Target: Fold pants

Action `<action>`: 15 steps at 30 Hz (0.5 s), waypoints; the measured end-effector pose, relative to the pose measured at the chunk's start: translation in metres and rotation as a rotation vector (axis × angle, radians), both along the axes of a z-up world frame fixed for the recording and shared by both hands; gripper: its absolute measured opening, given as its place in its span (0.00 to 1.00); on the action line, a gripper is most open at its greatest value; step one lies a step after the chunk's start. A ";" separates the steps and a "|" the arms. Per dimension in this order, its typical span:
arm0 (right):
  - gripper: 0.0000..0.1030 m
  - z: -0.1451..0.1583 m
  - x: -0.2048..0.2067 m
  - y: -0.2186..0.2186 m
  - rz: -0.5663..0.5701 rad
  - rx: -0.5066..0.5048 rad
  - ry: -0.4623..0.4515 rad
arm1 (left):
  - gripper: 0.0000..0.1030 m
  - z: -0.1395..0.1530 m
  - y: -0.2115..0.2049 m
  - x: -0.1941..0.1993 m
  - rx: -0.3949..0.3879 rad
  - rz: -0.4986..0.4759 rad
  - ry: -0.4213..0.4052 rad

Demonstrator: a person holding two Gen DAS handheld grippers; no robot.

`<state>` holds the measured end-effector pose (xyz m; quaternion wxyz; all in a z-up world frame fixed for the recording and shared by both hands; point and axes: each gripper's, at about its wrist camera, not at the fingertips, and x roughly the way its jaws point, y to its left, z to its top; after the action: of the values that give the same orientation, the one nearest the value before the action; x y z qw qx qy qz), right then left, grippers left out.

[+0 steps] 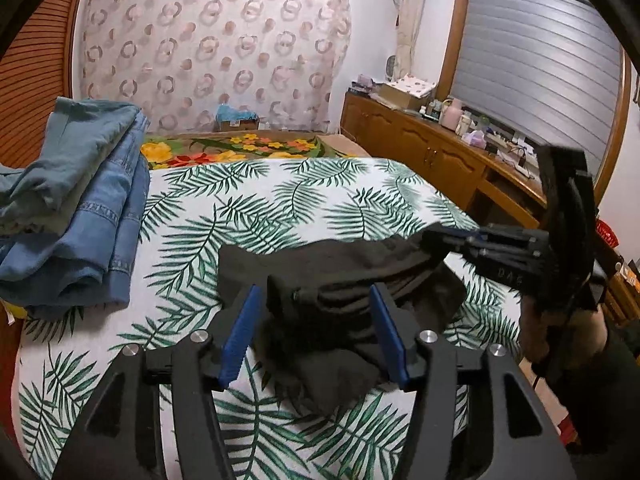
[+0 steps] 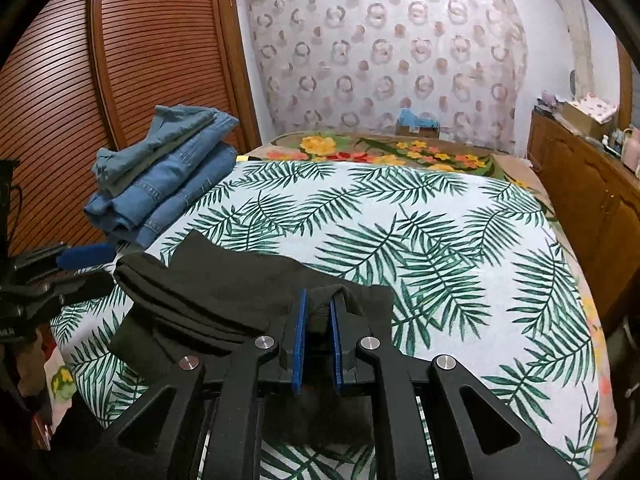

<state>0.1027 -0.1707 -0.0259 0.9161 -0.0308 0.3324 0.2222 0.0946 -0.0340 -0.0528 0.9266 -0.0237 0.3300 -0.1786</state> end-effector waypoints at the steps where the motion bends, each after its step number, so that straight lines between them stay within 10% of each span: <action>1: 0.16 0.001 0.000 0.000 -0.004 -0.007 -0.002 | 0.56 -0.002 0.001 -0.001 0.004 0.002 0.002; 15: 0.36 0.006 -0.023 -0.023 0.012 -0.043 -0.036 | 0.56 -0.023 0.004 0.006 0.046 0.025 0.062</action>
<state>0.0794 -0.1942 -0.0197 0.9197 -0.0567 0.3203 0.2198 0.1007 -0.0297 -0.0758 0.9184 -0.0121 0.3621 -0.1588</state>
